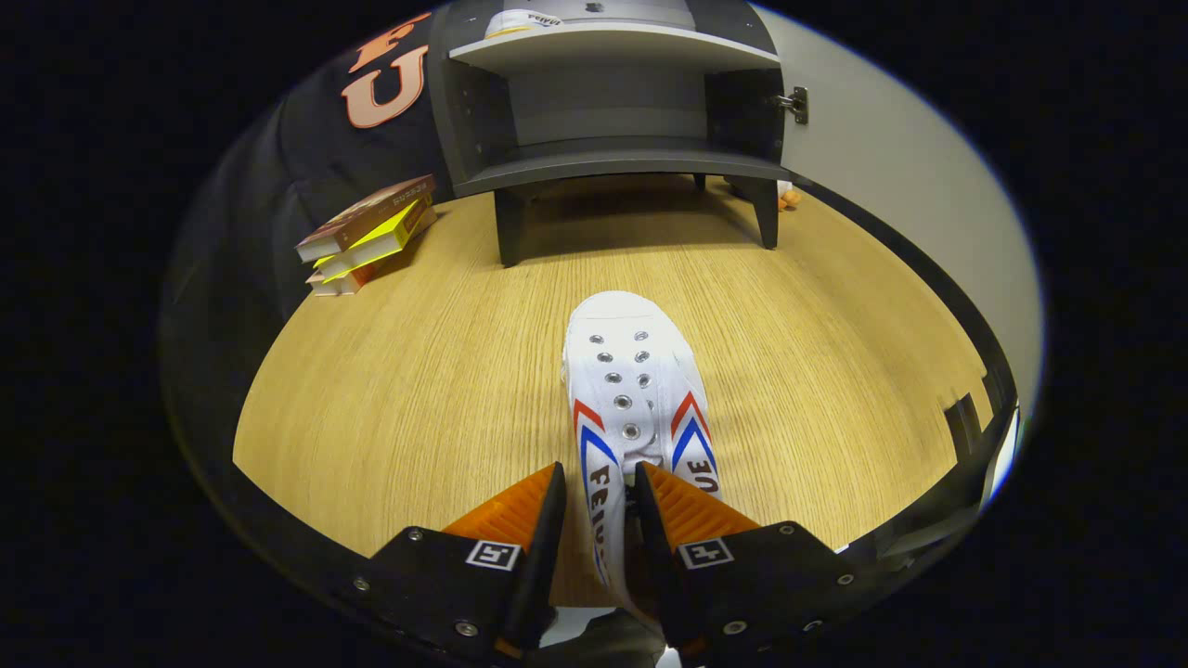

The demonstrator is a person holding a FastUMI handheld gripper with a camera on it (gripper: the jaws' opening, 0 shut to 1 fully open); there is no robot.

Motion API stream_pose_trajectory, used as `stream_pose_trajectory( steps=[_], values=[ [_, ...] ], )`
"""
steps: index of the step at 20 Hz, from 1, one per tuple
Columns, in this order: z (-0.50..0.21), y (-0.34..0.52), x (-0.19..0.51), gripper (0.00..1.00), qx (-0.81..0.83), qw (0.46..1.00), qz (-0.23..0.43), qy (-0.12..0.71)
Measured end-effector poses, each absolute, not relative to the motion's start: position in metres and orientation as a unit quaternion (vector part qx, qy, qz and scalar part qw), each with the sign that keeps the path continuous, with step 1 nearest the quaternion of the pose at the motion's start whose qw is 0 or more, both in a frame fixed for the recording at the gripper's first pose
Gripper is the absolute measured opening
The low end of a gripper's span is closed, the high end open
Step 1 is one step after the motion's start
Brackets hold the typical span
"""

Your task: Open the shoe cabinet door, grab the shoes and put them into the shoe cabinet, then close the shoe cabinet door.

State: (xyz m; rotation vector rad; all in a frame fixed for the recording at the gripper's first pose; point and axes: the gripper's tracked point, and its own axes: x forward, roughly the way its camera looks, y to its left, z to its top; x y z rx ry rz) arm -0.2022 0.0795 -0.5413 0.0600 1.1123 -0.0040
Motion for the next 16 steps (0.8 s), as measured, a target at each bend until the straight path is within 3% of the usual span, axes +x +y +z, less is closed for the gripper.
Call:
stream_pose_trajectory(
  steps=[7, 16],
  values=[
    [-0.544, 0.089, -0.203, 0.05, 0.021, 0.843, 0.008, 0.538],
    [-0.495, 0.081, -0.175, 0.01, 0.05, 0.849, 0.033, 0.525]
  ],
)
